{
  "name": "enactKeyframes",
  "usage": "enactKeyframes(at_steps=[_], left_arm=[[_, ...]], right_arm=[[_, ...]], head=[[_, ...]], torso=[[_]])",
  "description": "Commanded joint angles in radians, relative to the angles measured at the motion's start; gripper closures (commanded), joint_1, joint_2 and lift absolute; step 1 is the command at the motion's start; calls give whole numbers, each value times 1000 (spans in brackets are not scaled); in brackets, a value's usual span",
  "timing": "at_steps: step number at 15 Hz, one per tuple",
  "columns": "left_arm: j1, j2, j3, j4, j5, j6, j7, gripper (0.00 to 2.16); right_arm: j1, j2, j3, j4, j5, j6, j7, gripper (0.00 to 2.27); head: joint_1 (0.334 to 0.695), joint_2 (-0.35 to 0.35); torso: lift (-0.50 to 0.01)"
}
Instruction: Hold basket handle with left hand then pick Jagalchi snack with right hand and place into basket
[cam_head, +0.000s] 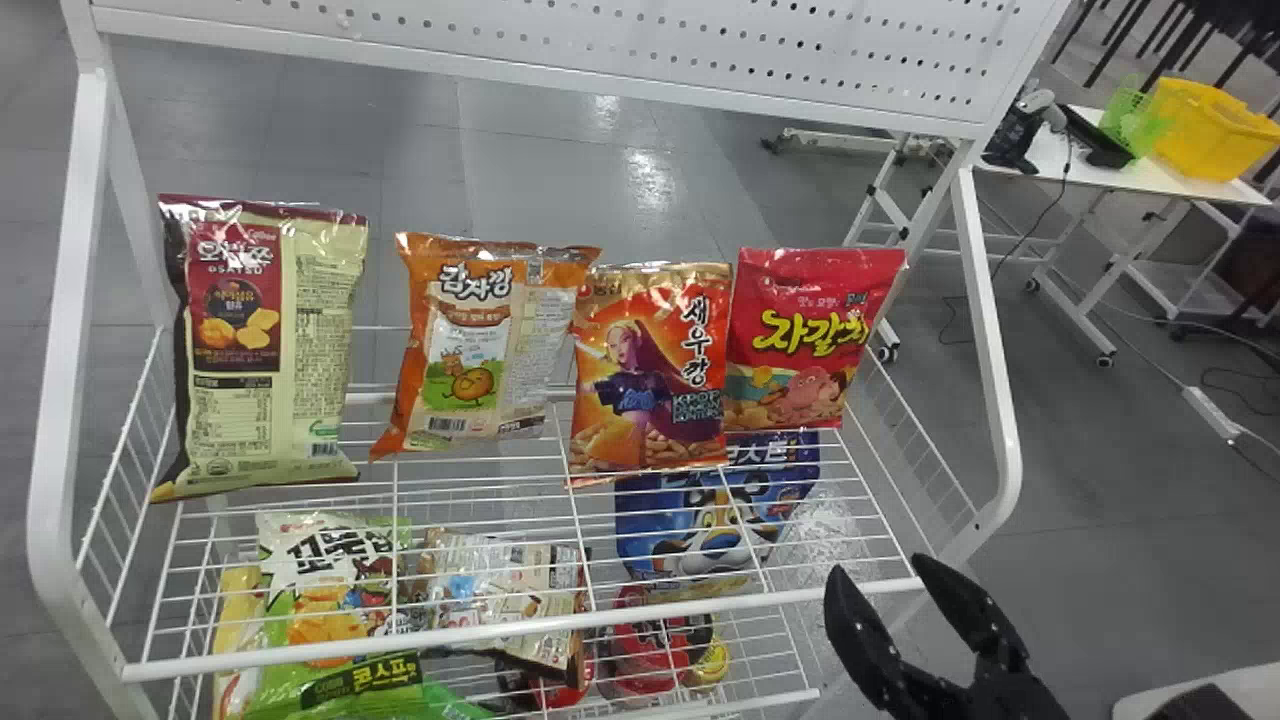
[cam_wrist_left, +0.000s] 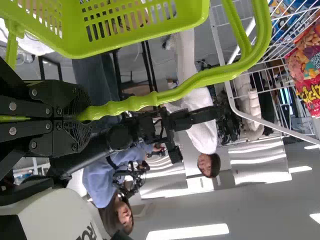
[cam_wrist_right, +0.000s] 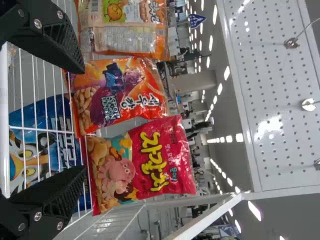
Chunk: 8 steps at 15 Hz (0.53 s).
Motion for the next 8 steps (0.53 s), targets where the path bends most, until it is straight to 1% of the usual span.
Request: enactKeyframes(at_steps=[1, 6, 8], left_arm=[[-12, 2, -6, 8, -2, 0, -10, 2148], [-25, 5, -15, 16, 0, 1, -10, 2148], [-22, 11, -14, 22, 1, 1, -10, 2148]], right_arm=[[-66, 1, -10, -4, 10, 92, -24, 144], [-214, 1, -1, -4, 47, 245, -102, 137], [-278, 1, -8, -4, 71, 347, -102, 137]], head=[[695, -350], [695, -350], [695, -350]], torso=[[-9], [-9], [-9]])
